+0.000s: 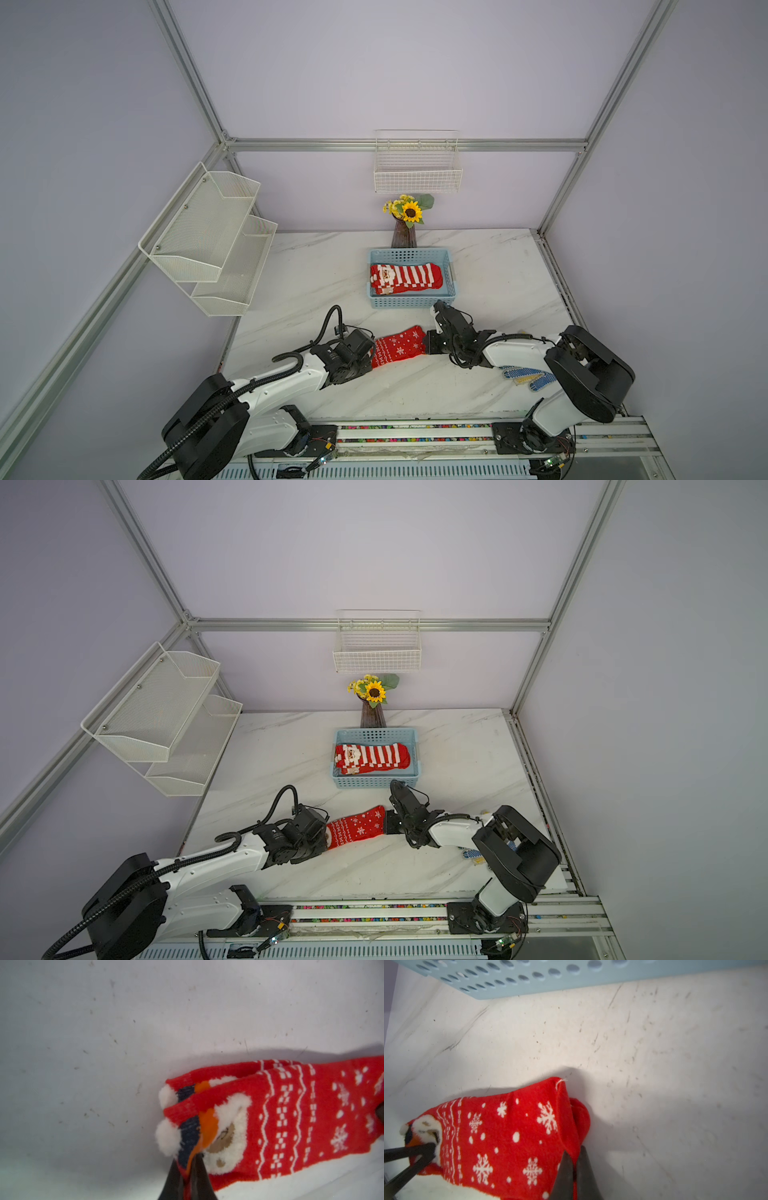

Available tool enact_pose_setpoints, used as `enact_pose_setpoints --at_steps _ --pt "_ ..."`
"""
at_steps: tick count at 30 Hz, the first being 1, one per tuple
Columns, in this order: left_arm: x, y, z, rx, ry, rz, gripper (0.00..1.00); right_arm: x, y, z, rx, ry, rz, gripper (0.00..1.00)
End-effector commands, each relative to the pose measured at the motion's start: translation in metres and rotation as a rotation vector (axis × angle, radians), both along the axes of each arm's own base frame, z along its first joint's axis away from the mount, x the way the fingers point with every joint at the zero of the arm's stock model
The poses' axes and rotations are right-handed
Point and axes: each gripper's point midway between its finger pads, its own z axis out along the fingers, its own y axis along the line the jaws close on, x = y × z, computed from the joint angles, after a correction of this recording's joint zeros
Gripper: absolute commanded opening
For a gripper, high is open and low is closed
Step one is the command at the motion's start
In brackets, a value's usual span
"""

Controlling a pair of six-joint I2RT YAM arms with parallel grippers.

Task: Place the socks together as a pair
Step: Pick up a pair of socks from the center of the board, then place a pair of socks in the bin.

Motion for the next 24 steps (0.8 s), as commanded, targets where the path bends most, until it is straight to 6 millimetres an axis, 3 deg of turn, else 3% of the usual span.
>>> enact_pose_setpoints --at_steps 1,5,9,12,18,23,24 --pt "0.001 -0.015 0.016 -0.04 0.006 -0.099 0.0 -0.005 -0.007 0.03 0.032 -0.039 -0.046 0.0" --pt "0.011 -0.048 0.062 -0.122 -0.047 -0.254 0.0 -0.003 -0.009 0.09 0.138 -0.17 -0.063 0.0" --pt "0.03 -0.049 0.113 -0.068 -0.155 -0.302 0.0 0.005 -0.017 0.146 0.189 -0.318 -0.097 0.0" --pt "0.049 -0.05 0.151 -0.025 -0.272 -0.336 0.0 0.015 -0.026 0.175 0.188 -0.4 -0.155 0.0" --pt "0.103 -0.045 0.206 0.107 -0.439 -0.294 0.0 0.053 -0.059 0.208 0.064 -0.552 -0.359 0.0" --pt "0.151 -0.051 0.226 0.137 -0.491 -0.263 0.0 0.096 -0.064 0.212 0.042 -0.563 -0.416 0.0" --pt "0.164 -0.054 0.215 0.155 -0.467 -0.265 0.0 0.105 -0.064 0.213 0.047 -0.566 -0.422 0.0"
